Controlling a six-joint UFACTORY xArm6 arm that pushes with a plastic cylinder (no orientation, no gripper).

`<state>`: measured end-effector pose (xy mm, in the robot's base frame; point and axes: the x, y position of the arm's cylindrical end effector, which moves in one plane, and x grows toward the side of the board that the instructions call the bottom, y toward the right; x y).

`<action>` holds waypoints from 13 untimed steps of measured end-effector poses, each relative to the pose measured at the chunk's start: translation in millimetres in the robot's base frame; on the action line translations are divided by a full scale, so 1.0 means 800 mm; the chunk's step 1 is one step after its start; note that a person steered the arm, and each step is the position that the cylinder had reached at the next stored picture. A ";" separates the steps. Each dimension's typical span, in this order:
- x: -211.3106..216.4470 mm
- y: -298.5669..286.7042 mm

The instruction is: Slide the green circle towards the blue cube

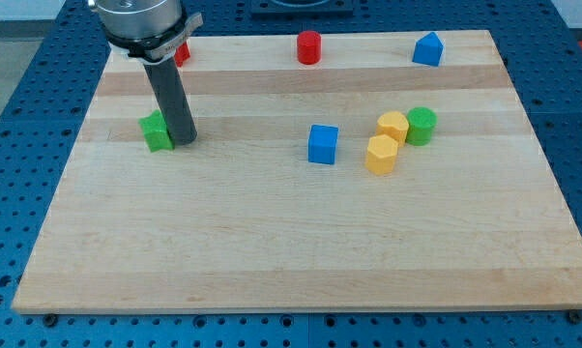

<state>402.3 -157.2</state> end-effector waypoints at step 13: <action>0.055 0.400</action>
<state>446.6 162.8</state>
